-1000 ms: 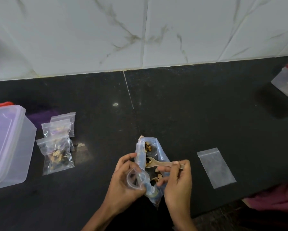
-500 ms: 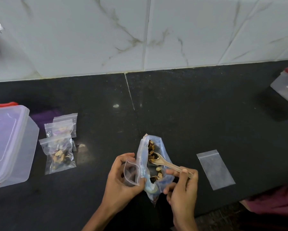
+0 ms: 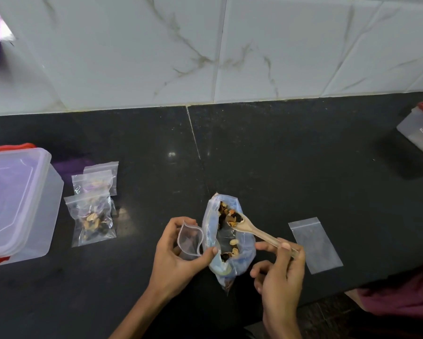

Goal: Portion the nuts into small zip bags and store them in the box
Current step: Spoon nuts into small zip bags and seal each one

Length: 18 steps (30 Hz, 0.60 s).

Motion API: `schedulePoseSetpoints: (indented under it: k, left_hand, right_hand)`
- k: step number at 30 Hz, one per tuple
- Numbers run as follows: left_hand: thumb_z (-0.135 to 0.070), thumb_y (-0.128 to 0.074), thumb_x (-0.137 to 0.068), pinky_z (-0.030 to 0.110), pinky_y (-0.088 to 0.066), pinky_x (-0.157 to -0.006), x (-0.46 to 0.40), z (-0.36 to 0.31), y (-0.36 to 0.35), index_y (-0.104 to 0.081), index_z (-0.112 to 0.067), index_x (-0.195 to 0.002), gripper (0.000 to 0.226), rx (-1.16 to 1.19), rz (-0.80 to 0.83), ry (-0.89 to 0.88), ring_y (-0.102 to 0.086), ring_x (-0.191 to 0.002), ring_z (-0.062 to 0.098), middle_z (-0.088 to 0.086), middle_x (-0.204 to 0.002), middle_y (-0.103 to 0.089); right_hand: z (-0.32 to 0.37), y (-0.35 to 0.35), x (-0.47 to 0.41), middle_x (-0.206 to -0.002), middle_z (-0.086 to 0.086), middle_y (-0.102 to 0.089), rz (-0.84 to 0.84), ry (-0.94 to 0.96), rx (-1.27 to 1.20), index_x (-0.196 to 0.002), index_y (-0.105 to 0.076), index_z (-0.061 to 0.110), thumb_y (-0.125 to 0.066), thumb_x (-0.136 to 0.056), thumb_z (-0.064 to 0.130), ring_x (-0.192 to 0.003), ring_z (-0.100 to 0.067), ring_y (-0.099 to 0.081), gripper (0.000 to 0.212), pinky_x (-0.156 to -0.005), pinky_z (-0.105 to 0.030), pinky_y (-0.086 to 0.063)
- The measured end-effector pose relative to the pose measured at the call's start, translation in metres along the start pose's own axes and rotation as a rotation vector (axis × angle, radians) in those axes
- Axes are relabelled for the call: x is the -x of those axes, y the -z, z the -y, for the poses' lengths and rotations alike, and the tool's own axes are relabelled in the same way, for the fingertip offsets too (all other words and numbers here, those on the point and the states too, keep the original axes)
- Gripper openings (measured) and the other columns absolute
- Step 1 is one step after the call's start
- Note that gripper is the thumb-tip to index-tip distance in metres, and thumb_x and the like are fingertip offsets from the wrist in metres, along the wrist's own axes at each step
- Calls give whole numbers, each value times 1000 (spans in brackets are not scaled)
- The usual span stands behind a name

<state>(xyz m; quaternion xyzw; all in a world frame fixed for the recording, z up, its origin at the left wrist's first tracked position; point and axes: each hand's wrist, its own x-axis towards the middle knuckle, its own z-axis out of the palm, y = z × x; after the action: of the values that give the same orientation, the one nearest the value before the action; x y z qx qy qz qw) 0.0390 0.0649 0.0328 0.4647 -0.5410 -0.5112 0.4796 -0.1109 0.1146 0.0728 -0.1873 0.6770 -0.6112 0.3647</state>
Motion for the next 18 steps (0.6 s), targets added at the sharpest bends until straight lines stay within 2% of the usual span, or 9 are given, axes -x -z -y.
schedulePoseSetpoints:
  k: [4,7,9,11,13,16,18]
  left_hand:
    - [-37,-83,-57,18,-53,-75,-3,0,4,-61,-25,-100,50,-62,-37,-27,-66,-92,15,-4,-98,-65]
    - [-36,-84,-60,25,-55,-80,-5,-1,4,-61,-26,-106,52,-101,-18,-59,-66,-98,19,0,-105,-65]
    - [-33,-84,-60,26,-55,-79,-5,-2,3,-61,-23,-107,54,-90,-17,-67,-67,-96,18,0,-103,-66]
    - [-30,-84,-57,23,-54,-77,-4,-2,3,-60,-23,-105,55,-81,-42,-72,-67,-91,18,0,-99,-66]
    - [-27,-82,-55,26,-53,-75,-4,-2,2,-59,-20,-101,52,-89,-50,-87,-65,-86,18,1,-94,-65]
    - [-23,-82,-54,32,-53,-69,-3,-4,1,-55,-15,-93,47,-38,-26,-84,-64,-76,17,2,-85,-64]
    - [-23,-82,-53,27,-52,-66,-3,-6,0,-52,-14,-93,50,5,-10,-73,-62,-73,13,-2,-85,-64]
  right_hand:
    - [22,0,16,-74,-3,-69,82,229,-19,-91,-48,23,-33,-97,27,-34,-15,-48,16,-31,-16,-32]
    - [22,-5,31,-74,-3,-69,196,419,38,-88,-51,38,-36,-99,42,-34,-14,-49,19,-35,-16,-38]
    - [15,-7,35,-78,6,-69,272,567,172,-90,-48,45,-33,-95,53,-39,-4,-52,18,-39,-15,-42]
    - [10,-9,35,-84,15,-68,377,755,388,-99,-48,41,-31,-99,47,-52,6,-57,19,-47,-10,-46]
    - [4,-11,34,-84,16,-67,435,889,553,-106,-52,29,-33,-102,37,-64,7,-61,20,-53,-13,-51]
    - [4,-12,35,-84,9,-70,409,1001,624,-109,-54,22,-38,-101,32,-69,1,-65,21,-55,-19,-54]
    - [8,-13,36,-88,8,-71,396,1055,657,-109,-55,22,-40,-99,29,-73,0,-66,19,-57,-18,-54]
